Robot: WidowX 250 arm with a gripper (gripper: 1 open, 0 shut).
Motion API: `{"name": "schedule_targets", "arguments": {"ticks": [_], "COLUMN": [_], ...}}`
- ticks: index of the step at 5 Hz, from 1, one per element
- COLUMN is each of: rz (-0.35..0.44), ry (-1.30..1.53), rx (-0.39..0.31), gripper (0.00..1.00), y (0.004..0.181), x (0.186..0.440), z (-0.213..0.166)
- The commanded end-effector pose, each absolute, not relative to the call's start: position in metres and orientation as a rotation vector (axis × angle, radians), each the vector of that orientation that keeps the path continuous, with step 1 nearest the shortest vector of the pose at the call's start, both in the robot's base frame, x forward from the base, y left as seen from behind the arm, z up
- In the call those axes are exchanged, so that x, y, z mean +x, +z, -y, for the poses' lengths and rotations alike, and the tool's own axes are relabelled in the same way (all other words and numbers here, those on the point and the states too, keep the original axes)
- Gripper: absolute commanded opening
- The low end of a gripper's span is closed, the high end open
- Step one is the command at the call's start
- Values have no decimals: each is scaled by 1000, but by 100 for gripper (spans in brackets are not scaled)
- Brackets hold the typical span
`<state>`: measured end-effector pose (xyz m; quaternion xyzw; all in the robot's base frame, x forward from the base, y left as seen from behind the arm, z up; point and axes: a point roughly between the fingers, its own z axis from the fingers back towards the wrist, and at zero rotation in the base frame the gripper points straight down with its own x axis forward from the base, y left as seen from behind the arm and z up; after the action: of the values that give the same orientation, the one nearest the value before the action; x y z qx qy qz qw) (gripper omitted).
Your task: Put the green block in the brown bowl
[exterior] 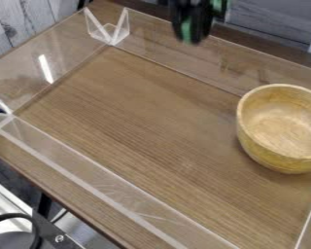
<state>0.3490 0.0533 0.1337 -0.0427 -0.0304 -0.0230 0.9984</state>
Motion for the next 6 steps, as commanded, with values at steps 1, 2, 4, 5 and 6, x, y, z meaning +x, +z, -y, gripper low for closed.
{"name": "schedule_targets", "arguments": {"ticks": [1,2,4,5,6], "rz": [84,37,-26,10,47], "ry": [-42,-42,-37,-30,-28], "rx": [-69,-72,-69,-72,-87], "gripper": [0,0,0,0,0], "y": [123,93,44,62,85], "x": [357,358,365,370,371], "z": [-60,-62,-66,-68,-69]}}
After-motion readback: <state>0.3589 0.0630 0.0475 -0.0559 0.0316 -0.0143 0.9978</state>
